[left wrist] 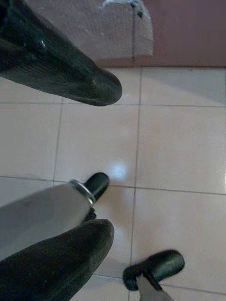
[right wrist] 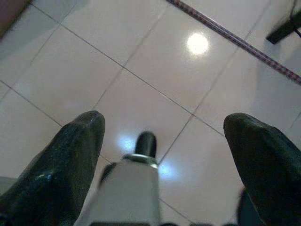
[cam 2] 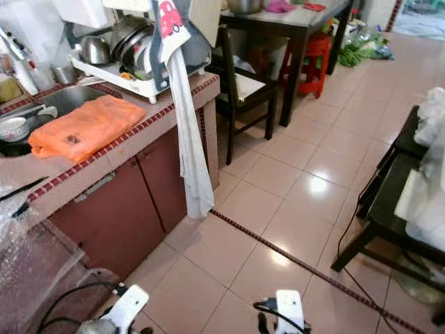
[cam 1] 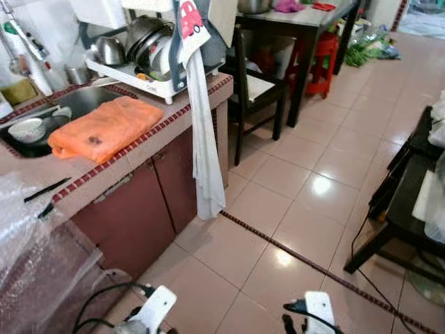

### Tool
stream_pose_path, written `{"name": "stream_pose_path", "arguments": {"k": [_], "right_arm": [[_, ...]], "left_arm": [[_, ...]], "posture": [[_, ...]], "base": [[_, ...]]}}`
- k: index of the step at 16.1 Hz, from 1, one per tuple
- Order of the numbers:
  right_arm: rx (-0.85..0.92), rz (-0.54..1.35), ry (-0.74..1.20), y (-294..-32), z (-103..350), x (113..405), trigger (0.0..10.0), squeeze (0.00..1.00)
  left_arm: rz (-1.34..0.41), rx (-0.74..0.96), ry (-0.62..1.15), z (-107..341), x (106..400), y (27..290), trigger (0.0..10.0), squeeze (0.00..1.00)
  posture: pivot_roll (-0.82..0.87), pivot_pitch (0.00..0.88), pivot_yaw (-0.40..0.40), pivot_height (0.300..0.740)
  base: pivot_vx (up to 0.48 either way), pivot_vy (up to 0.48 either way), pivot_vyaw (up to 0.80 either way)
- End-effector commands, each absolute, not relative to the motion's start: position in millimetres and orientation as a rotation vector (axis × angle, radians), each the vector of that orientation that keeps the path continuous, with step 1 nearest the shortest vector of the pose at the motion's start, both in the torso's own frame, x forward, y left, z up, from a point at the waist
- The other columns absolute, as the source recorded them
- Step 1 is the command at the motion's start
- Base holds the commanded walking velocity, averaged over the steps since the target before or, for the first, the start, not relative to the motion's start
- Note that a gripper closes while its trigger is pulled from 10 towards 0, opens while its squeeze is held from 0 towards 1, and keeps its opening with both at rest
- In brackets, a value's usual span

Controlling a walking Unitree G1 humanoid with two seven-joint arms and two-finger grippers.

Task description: Kitchen organization

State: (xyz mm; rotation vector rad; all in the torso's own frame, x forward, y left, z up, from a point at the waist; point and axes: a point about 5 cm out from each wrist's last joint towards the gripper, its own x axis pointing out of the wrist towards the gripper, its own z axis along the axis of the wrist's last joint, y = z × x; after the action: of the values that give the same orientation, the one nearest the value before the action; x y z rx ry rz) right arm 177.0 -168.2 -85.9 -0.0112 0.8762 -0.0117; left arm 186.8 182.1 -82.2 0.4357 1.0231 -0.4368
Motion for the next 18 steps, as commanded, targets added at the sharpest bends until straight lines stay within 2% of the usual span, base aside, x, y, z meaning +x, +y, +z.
{"name": "stream_pose_path", "arguments": {"k": [1, 5, 11, 18], "right_arm": [[-0.010, -0.006, 0.870, -166.3, -84.9, 179.3, 10.0, 0.00], [-0.021, 0.013, 0.861, -165.2, -84.2, 180.6, 10.0, 0.00], [-0.011, 0.007, 0.839, -166.2, -81.2, 186.2, 10.0, 0.00], [-0.026, 0.043, 0.828, -160.0, -80.5, 187.7, 10.0, 0.00]], "left_arm": [[-0.446, 0.425, 1.021, -82.2, 187.2, 179.7, 10.0, 0.00], [-0.441, 0.422, 1.022, -82.5, 187.7, 176.1, 10.0, 0.00], [-0.320, 0.427, 0.992, -77.6, 198.1, 182.7, 10.0, 0.00], [-0.238, 0.329, 0.987, -76.0, 200.9, 184.9, 10.0, 0.00]], "posture": [[-0.04, 0.035, 0.058, 0.740], [-0.04, 0.035, 0.054, 0.740], [-0.06, 0.038, 0.066, 0.740], [-0.06, 0.032, 0.065, 0.740]], "base": [[0.000, -0.446, 0.00], [0.000, -0.446, 0.00], [0.000, 0.000, 0.00], [0.000, 0.000, 0.00]]}}
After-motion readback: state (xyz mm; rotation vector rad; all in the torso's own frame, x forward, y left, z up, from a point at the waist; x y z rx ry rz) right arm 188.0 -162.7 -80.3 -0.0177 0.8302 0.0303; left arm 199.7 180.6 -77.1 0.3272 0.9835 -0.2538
